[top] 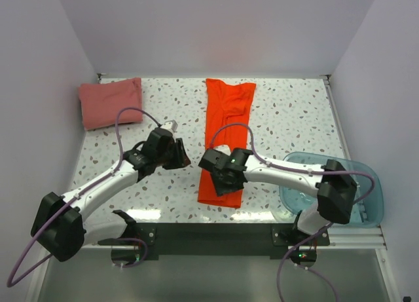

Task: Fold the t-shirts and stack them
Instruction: Fold the tshirt

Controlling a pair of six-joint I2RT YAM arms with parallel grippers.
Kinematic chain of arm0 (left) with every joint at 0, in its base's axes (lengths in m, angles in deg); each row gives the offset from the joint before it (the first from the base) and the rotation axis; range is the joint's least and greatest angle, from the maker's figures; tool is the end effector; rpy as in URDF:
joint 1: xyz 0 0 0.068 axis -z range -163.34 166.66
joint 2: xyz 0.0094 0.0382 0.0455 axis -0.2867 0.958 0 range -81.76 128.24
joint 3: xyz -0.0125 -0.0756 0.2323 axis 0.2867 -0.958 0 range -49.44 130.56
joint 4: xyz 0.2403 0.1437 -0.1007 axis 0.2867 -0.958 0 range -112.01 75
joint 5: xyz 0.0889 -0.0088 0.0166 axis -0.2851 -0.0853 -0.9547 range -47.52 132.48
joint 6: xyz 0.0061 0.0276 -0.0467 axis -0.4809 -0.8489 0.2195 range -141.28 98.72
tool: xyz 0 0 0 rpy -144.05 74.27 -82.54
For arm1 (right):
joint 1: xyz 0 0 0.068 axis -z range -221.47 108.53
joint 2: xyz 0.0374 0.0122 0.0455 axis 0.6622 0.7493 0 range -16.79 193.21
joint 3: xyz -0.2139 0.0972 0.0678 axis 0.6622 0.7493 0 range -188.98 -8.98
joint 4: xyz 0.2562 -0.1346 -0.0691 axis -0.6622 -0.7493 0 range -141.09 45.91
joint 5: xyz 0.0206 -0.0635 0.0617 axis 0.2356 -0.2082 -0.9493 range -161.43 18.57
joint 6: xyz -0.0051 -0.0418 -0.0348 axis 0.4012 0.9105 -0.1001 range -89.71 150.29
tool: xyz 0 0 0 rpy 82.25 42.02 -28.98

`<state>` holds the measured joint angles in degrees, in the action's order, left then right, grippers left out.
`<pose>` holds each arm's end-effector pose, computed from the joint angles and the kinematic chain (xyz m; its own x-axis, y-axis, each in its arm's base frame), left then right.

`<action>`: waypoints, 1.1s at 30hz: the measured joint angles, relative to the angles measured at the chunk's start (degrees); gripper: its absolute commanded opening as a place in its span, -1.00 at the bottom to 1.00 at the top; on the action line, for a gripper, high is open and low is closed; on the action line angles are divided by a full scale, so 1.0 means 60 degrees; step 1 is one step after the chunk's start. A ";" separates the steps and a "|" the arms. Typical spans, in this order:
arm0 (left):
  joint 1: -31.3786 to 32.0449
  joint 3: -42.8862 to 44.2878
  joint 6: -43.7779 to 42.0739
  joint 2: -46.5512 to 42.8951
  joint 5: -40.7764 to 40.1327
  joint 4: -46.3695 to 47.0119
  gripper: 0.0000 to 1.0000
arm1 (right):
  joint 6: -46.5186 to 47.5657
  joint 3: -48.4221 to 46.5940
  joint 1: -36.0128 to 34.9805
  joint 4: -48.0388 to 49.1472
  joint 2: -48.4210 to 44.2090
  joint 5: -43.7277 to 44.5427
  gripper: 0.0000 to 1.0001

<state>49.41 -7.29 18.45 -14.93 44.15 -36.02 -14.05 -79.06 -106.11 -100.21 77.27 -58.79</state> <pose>0.2409 -0.1564 0.1864 -0.8194 -0.2325 -0.5239 0.0444 0.8855 -0.4625 0.1522 0.3025 0.1792 -0.9067 -0.3208 -0.2737 -0.3243 0.9454 -0.0338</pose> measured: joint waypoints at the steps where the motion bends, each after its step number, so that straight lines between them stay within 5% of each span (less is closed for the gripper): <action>1: 0.0000 0.0000 -0.0004 0.0025 0.0022 0.0018 -0.08 | -0.0080 0.0113 0.0135 0.0106 -0.0295 0.0000 -0.01; 6: 0.0000 -0.0011 -0.0051 0.0135 0.0171 0.0073 -0.09 | -0.0397 0.0994 0.0998 0.0637 -0.1253 -0.0029 0.00; 23: 0.0029 -0.0769 -0.0160 0.0157 0.0397 0.0182 -0.11 | -0.0535 0.1457 0.0892 0.2175 0.0346 -0.0783 0.10; 33: 0.1548 -0.0783 -0.0295 0.0186 0.0004 0.0288 -0.11 | -0.0725 0.1807 0.0579 0.2036 0.0459 -0.0772 0.36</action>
<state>58.70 -11.99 16.68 -13.82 44.18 -34.29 -18.40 -68.22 -102.63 -87.99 80.03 -63.42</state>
